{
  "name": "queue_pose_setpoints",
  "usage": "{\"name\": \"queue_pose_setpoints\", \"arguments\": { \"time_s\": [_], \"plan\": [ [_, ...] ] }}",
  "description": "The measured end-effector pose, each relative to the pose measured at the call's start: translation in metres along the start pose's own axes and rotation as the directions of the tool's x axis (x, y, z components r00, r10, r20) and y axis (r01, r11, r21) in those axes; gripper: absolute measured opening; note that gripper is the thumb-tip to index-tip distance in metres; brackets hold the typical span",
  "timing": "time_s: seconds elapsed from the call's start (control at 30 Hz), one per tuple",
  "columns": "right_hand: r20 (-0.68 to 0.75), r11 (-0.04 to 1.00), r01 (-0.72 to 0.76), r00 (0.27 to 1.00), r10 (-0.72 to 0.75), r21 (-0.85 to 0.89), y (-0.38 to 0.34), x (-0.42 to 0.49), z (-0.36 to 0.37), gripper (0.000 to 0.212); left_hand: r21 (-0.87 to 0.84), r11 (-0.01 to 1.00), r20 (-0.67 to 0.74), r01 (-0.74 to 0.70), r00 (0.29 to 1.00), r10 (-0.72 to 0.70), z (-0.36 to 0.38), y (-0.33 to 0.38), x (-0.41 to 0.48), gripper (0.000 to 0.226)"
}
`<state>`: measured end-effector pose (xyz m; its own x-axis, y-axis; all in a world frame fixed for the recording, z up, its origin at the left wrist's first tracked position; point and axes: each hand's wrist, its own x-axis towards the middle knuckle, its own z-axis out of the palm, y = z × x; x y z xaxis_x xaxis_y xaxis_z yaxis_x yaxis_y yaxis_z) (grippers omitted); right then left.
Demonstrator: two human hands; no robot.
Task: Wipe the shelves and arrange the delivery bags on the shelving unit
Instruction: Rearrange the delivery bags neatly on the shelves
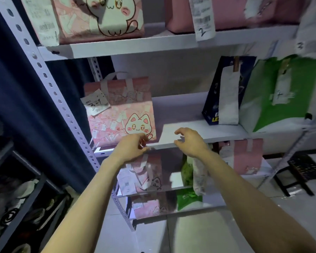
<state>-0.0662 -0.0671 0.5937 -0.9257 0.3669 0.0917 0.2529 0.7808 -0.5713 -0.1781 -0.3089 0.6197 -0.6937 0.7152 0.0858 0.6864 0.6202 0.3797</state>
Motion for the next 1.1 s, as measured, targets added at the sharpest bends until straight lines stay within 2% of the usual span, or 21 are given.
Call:
{"name": "queue_pose_setpoints", "arguments": {
  "time_s": [0.23, 0.37, 0.57, 0.8, 1.0, 1.1],
  "plan": [
    [0.015, 0.999, -0.045, 0.999, 0.045, 0.009, 0.08, -0.019, -0.063, 0.039, 0.006, 0.998, -0.005, -0.07, 0.998, 0.07, 0.04, 0.08, 0.057, 0.031],
    [0.044, 0.998, -0.066, 0.997, 0.067, -0.022, 0.129, -0.032, -0.098, 0.042, -0.053, 0.997, 0.005, -0.061, 0.998, 0.061, 0.064, 0.125, 0.084, 0.039],
    [0.046, 0.998, -0.031, 0.998, 0.033, -0.047, 0.19, -0.043, -0.131, 0.037, -0.047, 0.999, 0.029, 0.007, 1.0, -0.006, 0.102, 0.186, 0.113, 0.031],
    [0.065, 1.0, -0.003, 0.998, 0.004, -0.019, 0.213, -0.041, -0.143, 0.038, -0.05, 0.995, 0.001, 0.088, 0.996, -0.088, 0.111, 0.217, 0.138, 0.031],
    [0.063, 1.0, -0.003, 0.998, 0.004, -0.014, 0.219, -0.033, -0.148, 0.04, -0.361, 0.909, -0.173, 0.208, 0.943, -0.284, 0.111, 0.225, 0.179, 0.033],
    [0.061, 1.0, 0.004, 0.998, -0.004, -0.008, 0.223, -0.031, -0.146, 0.039, -0.405, 0.889, -0.241, 0.214, 0.913, -0.329, 0.111, 0.228, 0.201, 0.044]
  ]
}}
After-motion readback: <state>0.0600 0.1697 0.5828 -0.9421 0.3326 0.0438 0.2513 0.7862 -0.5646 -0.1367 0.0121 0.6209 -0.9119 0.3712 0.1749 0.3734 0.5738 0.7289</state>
